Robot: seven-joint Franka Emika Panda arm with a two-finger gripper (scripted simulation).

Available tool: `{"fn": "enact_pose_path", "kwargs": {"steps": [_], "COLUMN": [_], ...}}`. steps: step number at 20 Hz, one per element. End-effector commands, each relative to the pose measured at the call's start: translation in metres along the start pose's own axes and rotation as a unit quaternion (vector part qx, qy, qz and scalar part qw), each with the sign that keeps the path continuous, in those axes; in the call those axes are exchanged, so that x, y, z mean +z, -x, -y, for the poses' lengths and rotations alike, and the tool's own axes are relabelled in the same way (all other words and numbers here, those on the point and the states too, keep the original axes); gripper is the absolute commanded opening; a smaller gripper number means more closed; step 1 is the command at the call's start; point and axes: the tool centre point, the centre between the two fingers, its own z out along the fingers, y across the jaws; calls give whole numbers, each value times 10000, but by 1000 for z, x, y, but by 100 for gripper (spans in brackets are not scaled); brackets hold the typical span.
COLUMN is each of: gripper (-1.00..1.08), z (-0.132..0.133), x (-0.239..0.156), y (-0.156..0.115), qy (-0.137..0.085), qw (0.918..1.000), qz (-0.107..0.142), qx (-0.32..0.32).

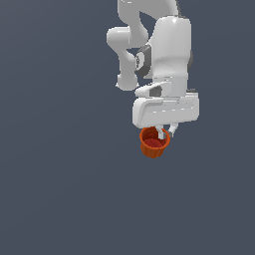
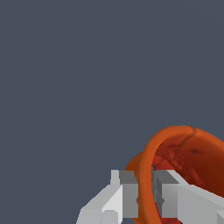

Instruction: Pick up the object and move it to a goal position.

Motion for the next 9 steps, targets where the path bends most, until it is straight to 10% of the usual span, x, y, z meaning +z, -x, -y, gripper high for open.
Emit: {"fn": "enact_pose_path", "kwargs": {"steps": [1, 9], "gripper": [-100, -100], "z": [-1, -2], "x": [-9, -16], "y": [-8, -17], "qy": [-1, 3], "qw": [10000, 10000], "qz": [-4, -4], "qx": [2, 6]}}
